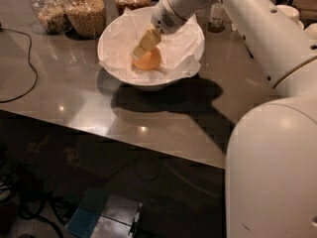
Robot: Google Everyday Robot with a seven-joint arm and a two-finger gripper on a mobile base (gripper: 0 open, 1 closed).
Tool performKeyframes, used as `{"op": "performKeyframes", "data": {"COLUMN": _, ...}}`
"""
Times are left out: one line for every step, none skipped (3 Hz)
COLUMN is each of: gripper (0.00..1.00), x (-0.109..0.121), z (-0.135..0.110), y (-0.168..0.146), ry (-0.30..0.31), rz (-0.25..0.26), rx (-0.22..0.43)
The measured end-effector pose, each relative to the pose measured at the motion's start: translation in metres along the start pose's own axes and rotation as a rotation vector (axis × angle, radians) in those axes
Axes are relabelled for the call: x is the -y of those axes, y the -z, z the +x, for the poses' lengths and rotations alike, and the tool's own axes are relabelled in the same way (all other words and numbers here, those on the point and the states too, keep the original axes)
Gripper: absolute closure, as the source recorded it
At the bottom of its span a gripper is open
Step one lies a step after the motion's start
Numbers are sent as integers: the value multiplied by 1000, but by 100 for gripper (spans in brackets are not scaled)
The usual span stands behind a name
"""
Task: Pick orange from white bowl
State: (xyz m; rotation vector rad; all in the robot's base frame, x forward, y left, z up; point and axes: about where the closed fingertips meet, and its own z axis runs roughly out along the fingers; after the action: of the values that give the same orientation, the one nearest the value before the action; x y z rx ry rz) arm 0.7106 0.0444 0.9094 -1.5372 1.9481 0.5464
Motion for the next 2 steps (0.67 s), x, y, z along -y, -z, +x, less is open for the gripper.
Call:
{"op": "performKeyframes", "data": {"gripper": 36, "x": 4, "z": 16, "y": -4, "ry": -55, "rz": 27, "rx": -10}}
{"op": "performKeyframes", "data": {"gripper": 39, "x": 8, "z": 31, "y": -12, "ry": -102, "rz": 46, "rx": -28}}
